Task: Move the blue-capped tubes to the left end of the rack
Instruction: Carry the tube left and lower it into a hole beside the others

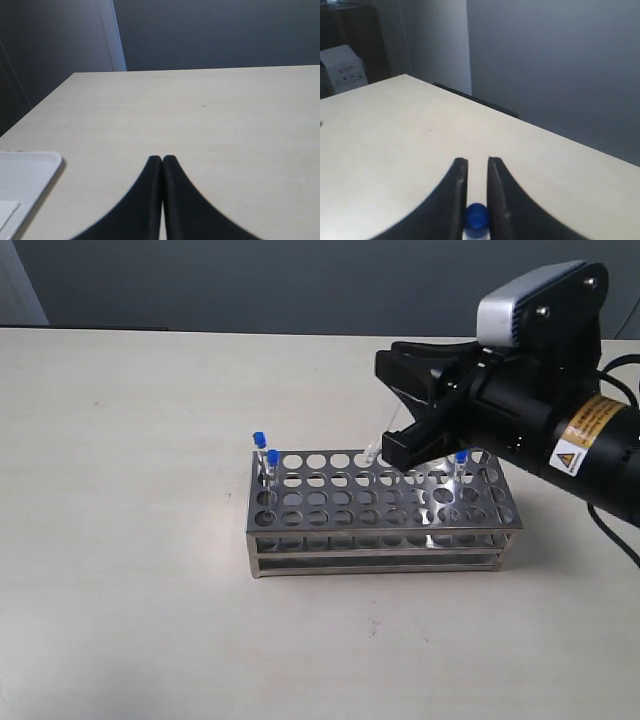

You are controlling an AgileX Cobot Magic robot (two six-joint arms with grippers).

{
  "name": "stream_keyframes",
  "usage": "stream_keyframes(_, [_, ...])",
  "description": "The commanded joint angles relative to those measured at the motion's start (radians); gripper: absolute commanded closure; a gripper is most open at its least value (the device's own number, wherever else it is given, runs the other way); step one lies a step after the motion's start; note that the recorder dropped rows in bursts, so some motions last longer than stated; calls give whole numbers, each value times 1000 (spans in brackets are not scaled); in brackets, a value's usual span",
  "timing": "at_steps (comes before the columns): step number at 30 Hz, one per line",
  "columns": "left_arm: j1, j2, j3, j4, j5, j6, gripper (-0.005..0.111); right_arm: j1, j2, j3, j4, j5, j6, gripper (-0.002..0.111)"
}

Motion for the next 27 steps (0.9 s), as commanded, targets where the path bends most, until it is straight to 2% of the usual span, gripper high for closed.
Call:
stream_keyframes(1, [2, -6, 2, 0, -2, -5, 106, 6, 32, -6, -148, -108, 140, 109])
stream_keyframes(13, [2, -6, 2, 0, -2, -5, 106, 6, 169, -129, -513, -219, 379, 109])
stream_keyframes(27, [2, -6, 2, 0, -2, -5, 106, 6, 347, -232, -598, -264, 401, 109])
